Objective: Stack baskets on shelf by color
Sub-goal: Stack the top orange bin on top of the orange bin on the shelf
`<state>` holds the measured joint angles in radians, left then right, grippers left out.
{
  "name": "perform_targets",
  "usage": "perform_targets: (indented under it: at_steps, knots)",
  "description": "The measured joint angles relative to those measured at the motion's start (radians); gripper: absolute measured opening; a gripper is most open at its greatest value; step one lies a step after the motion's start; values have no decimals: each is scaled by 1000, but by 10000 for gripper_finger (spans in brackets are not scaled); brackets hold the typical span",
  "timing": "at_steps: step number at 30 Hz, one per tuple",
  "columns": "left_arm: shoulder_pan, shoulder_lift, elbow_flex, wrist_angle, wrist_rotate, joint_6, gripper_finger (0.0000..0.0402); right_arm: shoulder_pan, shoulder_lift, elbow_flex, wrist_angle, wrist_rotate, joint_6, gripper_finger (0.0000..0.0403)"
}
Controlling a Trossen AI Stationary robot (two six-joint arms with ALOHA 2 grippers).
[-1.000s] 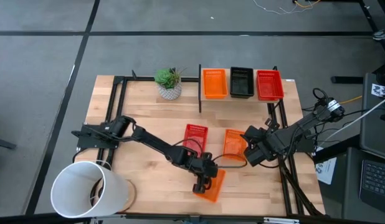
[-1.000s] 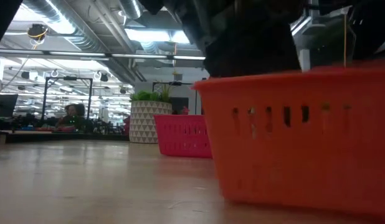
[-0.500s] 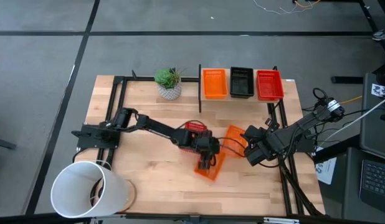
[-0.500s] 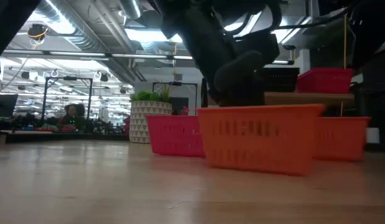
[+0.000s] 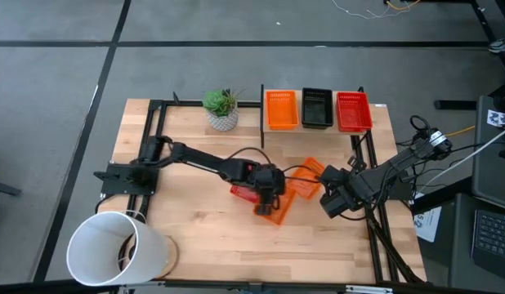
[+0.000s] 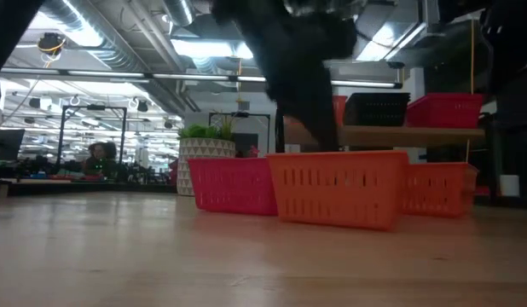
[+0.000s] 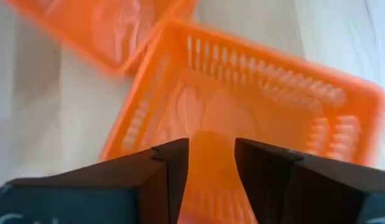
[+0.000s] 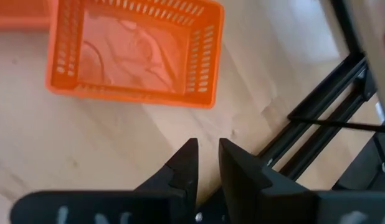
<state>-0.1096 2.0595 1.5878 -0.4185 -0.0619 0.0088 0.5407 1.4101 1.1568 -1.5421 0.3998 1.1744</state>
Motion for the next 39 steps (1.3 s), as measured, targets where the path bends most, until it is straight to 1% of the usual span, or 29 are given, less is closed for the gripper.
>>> perform_targets:
  at_steps: [2,4,6,8,10,13,15,18,22,24,26,28,30,32,34,37,39]
  knots:
    - [-13,-41,1,-39,-4,21,123,2,0,0,4,-28,0,64]
    - [-25,-98,1,-144,-10,39,123,7,0,0,16,-48,0,64]
    - [-37,-147,1,-204,-33,76,123,13,1,0,49,-52,-1,64]
    - [-39,-194,2,-313,-50,106,123,15,1,0,86,-45,-10,64]
    - [-30,-236,0,-414,-67,135,123,15,2,0,162,-32,-40,64]
    - [-7,-281,0,-567,-94,158,123,14,2,-1,289,-28,-126,64]
    - [11,-305,0,-662,-113,138,123,10,2,-2,372,-22,-176,64]
    - [42,-313,1,-752,-131,90,123,-7,5,-2,441,-5,-193,64]
    - [70,-327,-25,-877,-128,54,123,-39,27,-2,449,-9,-211,64]
    - [82,-333,-57,-975,-120,27,123,-58,46,-2,450,-41,-216,64]
    - [89,-349,-91,-1019,-116,-12,123,-72,71,-3,449,-64,-225,64]
    - [97,-395,-150,-1021,-95,-32,123,-85,91,-3,451,-75,-250,64]
    - [96,-447,-213,-970,-80,-33,123,-100,114,-3,452,-99,-265,64]
    - [96,-515,-306,-904,-36,-48,123,-117,141,-4,452,-150,-286,64]
    - [94,-586,-388,-818,-20,-76,123,-134,163,-4,452,-191,-316,64]
    - [92,-705,-520,-670,-25,-110,123,-163,193,-4,470,-223,-365,64]
    - [84,-771,-594,-541,-26,-112,123,-181,205,-4,488,-243,-381,64]
